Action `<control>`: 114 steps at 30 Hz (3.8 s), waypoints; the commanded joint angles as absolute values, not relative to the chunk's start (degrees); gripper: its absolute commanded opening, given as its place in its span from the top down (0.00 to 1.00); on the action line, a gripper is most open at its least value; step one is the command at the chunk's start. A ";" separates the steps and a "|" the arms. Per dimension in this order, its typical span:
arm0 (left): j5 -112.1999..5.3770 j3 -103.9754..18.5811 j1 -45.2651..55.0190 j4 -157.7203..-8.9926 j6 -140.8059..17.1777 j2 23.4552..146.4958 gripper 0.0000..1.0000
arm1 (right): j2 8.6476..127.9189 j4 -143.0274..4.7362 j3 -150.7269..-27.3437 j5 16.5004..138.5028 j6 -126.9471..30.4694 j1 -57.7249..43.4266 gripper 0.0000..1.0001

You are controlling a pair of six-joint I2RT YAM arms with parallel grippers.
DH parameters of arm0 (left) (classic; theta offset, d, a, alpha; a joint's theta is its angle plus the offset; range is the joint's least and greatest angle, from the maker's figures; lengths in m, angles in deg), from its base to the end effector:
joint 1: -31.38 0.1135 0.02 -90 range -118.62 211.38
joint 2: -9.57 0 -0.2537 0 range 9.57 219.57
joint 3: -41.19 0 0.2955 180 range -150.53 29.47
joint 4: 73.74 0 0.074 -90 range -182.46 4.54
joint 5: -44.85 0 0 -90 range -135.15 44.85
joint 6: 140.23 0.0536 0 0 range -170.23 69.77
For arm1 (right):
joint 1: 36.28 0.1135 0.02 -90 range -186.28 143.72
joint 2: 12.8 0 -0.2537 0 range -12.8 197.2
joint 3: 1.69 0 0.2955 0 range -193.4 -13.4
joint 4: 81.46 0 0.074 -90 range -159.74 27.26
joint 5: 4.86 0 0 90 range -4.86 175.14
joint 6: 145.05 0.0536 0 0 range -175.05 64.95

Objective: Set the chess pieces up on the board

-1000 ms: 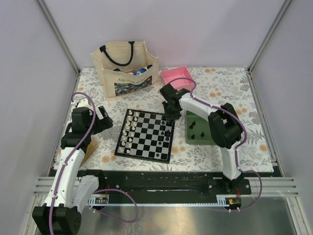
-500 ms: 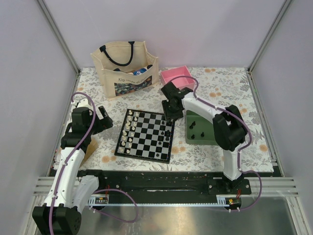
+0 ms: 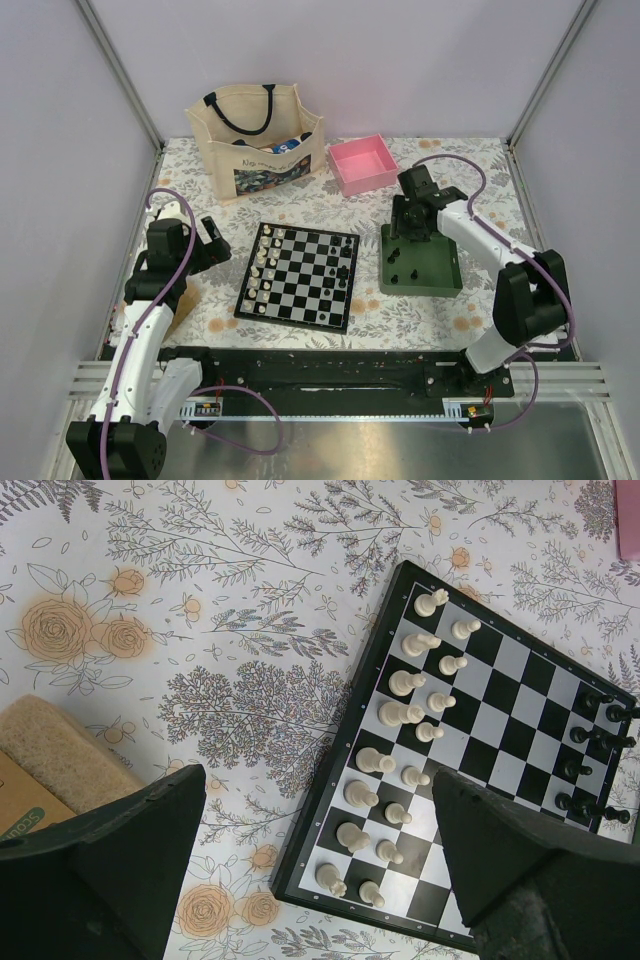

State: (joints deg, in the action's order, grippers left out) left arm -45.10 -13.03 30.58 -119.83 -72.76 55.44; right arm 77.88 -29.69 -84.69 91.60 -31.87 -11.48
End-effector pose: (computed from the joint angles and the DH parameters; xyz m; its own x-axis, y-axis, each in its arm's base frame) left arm 0.2366 -0.0033 0.2604 -0.5704 -0.3752 -0.7306 -0.2222 0.9269 -0.3025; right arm 0.3480 0.1541 0.2181 -0.8623 0.0324 -0.5054 -0.0277 0.9934 0.1110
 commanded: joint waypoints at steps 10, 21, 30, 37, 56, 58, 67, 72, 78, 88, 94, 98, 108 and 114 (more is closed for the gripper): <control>-44.54 -13.86 30.41 -118.16 -73.00 54.92 0.01 | 88.54 -31.77 -87.23 91.03 -29.48 -14.22 0.48; -44.71 -13.95 30.50 -118.24 -73.00 55.01 0.01 | 91.35 -31.68 -88.11 92.44 -30.71 -14.30 0.59; -44.62 -14.12 30.50 -118.16 -72.91 55.18 0.01 | 92.49 -32.03 -88.11 92.26 -30.53 -14.39 0.63; -44.71 -14.03 30.50 -118.16 -72.91 55.45 0.01 | 92.93 -32.12 -88.28 93.05 -30.88 -14.39 0.65; -44.80 -14.03 30.50 -118.16 -72.91 55.45 0.01 | 93.11 -33.09 -88.20 92.53 -32.02 -14.74 0.83; -44.89 -14.03 30.50 -118.16 -72.91 55.45 0.01 | 92.50 -33.00 -88.20 92.96 -32.20 -14.74 0.83; -44.89 -14.03 30.50 -118.16 -72.91 55.27 0.01 | 88.37 -30.55 -89.34 94.55 -33.43 -14.66 0.87; -44.80 -14.03 30.50 -118.24 -73.00 55.27 0.01 | 84.94 -29.14 -90.30 94.11 -33.87 -14.66 0.87; -44.89 -14.12 30.50 -118.16 -73.00 55.36 0.01 | 82.04 -28.00 -91.10 89.63 -32.82 -14.04 0.89; -44.89 -14.12 30.50 -118.16 -73.00 55.36 0.01 | 85.37 -26.76 -94.61 86.64 -31.24 -5.17 0.89; -44.89 -14.12 30.50 -118.16 -73.00 55.36 0.01 | 88.80 -27.46 -95.84 83.93 -29.83 -1.30 0.89; -44.89 -14.12 30.50 -118.16 -73.00 55.36 0.01 | 90.73 -27.38 -96.37 83.12 -29.91 -0.24 0.89; -44.89 -14.12 30.50 -118.16 -72.91 55.01 0.01 | 94.43 -27.73 -97.68 81.89 -30.44 0.64 0.89; -44.89 -14.12 30.50 -118.07 -72.91 54.92 0.01 | 96.62 -27.64 -99.09 81.72 -30.53 1.16 0.88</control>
State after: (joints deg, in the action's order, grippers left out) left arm -45.10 -13.03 30.58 -119.83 -72.76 55.44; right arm 95.56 -27.02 -96.05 82.47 -30.67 0.13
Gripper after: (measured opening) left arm 0.988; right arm 0.198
